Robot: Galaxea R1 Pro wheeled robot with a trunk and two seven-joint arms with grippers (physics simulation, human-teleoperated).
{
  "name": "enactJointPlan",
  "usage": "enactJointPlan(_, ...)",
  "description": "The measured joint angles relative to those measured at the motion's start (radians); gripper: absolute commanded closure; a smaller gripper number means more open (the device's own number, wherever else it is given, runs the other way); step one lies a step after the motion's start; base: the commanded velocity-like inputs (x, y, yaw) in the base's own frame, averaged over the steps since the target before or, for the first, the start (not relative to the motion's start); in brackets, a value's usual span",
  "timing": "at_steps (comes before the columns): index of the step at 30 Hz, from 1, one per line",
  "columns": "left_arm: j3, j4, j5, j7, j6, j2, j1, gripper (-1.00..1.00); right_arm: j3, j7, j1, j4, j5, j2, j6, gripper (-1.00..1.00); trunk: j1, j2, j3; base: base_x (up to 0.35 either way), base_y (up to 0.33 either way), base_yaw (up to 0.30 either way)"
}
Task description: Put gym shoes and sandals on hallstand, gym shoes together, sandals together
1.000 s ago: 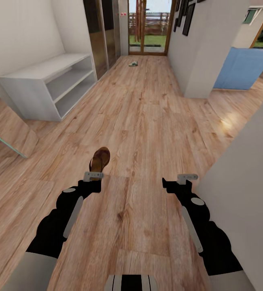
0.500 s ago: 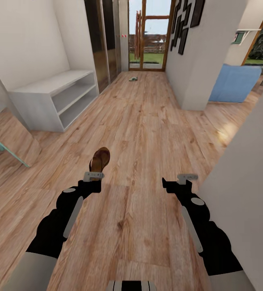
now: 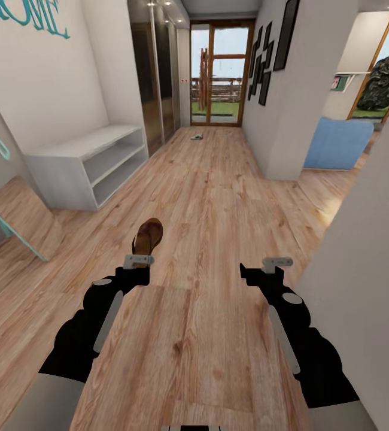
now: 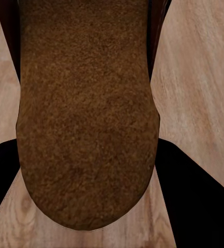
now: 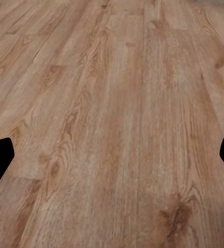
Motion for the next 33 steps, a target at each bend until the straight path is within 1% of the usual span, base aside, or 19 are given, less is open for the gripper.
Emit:
enactJointPlan(27, 0.000, 0.001, 0.000, 0.000, -0.001, 0.000, 0.000, 1.00, 0.000, 0.001, 0.000, 0.000, 0.000, 0.000, 0.000, -1.00, -0.012, 0.006, 0.149, 0.000, 0.000, 0.000)
enactJointPlan(33, 0.000, 0.000, 0.000, 0.000, 0.000, 0.000, 0.000, 1.00, 0.000, 0.000, 0.000, 0.000, 0.000, 0.000, 0.000, -1.00, -0.012, 0.006, 0.159, 0.000, 0.000, 0.000)
